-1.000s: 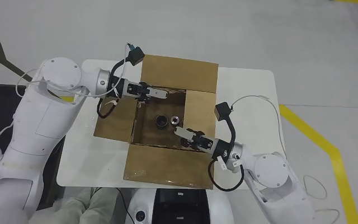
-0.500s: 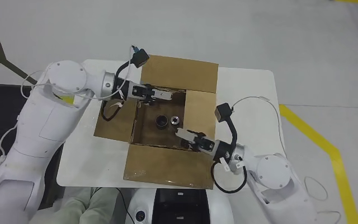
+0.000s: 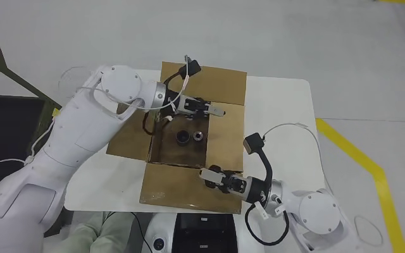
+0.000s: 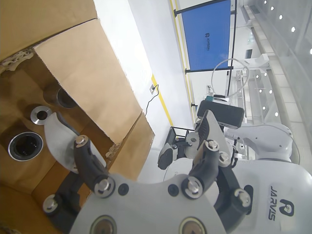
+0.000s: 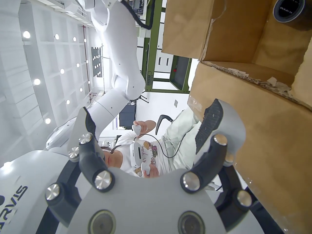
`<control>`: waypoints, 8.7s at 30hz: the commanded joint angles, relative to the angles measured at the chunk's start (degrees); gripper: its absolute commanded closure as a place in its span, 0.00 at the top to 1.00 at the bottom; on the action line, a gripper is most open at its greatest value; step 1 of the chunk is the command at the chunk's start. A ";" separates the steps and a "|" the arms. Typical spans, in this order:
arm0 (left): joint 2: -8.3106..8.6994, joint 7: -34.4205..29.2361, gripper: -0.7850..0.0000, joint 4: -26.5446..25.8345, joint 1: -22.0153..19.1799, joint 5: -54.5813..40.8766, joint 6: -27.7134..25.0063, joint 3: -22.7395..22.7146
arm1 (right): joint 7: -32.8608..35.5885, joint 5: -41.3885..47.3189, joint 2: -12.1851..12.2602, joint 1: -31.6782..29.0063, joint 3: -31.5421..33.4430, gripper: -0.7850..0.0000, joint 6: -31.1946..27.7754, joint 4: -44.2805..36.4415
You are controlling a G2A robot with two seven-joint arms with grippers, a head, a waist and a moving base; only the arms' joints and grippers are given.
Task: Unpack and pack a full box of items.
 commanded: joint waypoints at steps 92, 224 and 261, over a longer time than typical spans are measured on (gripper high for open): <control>1.16 0.66 1.00 -11.94 26.50 -3.53 -11.63 -38.68 | -37.61 -27.89 2.00 -12.26 1.88 1.00 8.89 -0.67; 10.76 -21.80 1.00 29.75 12.06 -9.42 -16.86 -44.52 | 16.91 -69.85 -9.41 41.71 -29.72 0.97 15.30 34.38; 10.76 -21.80 1.00 29.75 12.06 -9.42 -16.86 -44.52 | 17.67 -73.92 -13.42 39.78 -27.74 0.52 14.05 40.71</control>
